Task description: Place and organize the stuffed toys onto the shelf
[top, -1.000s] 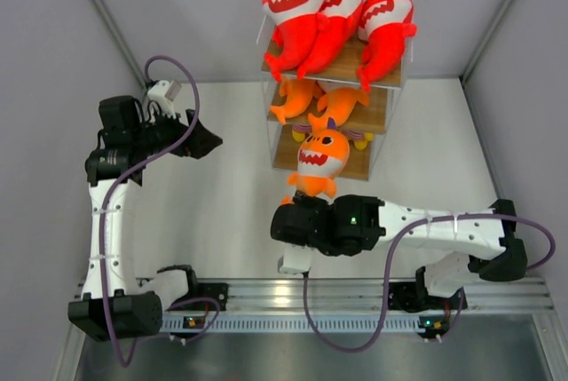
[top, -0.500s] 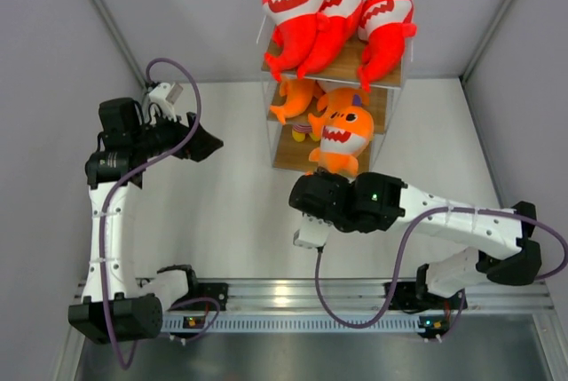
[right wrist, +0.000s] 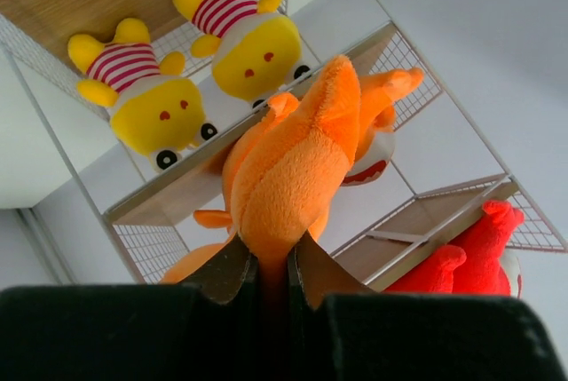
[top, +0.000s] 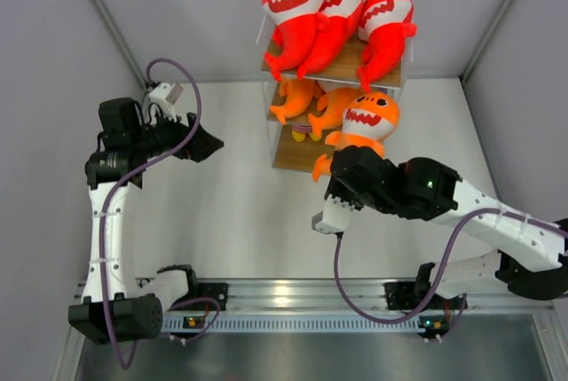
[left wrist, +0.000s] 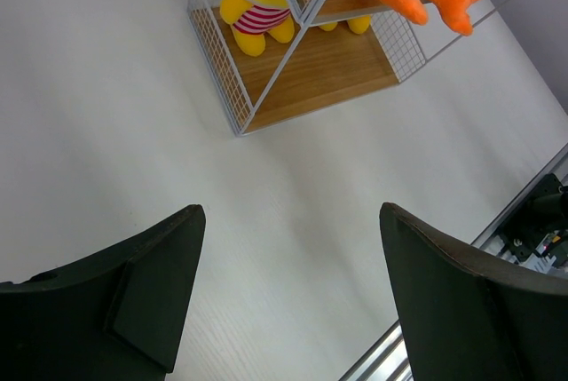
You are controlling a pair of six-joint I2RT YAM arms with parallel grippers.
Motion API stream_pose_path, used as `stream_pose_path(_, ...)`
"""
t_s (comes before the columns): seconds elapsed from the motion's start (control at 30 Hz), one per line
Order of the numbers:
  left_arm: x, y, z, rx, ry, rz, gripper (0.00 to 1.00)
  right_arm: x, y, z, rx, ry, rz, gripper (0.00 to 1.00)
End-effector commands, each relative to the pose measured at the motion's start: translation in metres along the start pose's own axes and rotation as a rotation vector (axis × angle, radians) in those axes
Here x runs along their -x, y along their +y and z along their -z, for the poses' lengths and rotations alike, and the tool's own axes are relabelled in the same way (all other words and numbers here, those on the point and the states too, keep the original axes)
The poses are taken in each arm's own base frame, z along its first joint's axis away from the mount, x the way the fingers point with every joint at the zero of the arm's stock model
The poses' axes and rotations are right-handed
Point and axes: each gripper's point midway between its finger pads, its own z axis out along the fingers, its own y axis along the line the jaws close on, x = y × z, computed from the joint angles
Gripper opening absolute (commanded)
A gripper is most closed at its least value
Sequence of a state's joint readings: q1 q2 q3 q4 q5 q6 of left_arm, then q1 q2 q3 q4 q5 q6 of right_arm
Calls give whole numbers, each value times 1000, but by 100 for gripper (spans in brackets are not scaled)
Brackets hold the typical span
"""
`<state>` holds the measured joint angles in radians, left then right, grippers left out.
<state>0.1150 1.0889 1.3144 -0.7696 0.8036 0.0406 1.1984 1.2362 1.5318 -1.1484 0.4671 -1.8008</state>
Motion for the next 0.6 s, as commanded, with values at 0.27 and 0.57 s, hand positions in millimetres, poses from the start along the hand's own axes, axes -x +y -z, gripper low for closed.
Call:
stream_pose_path(0.27, 10, -12, 5, -48, -43, -50, 85, -13, -14, -1, -121, -59, -40, 0)
stream_pose_path(0.57, 10, -18, 8, -69, -51, -61, 85, -15, 4, -17, 5, -43, 37, 0)
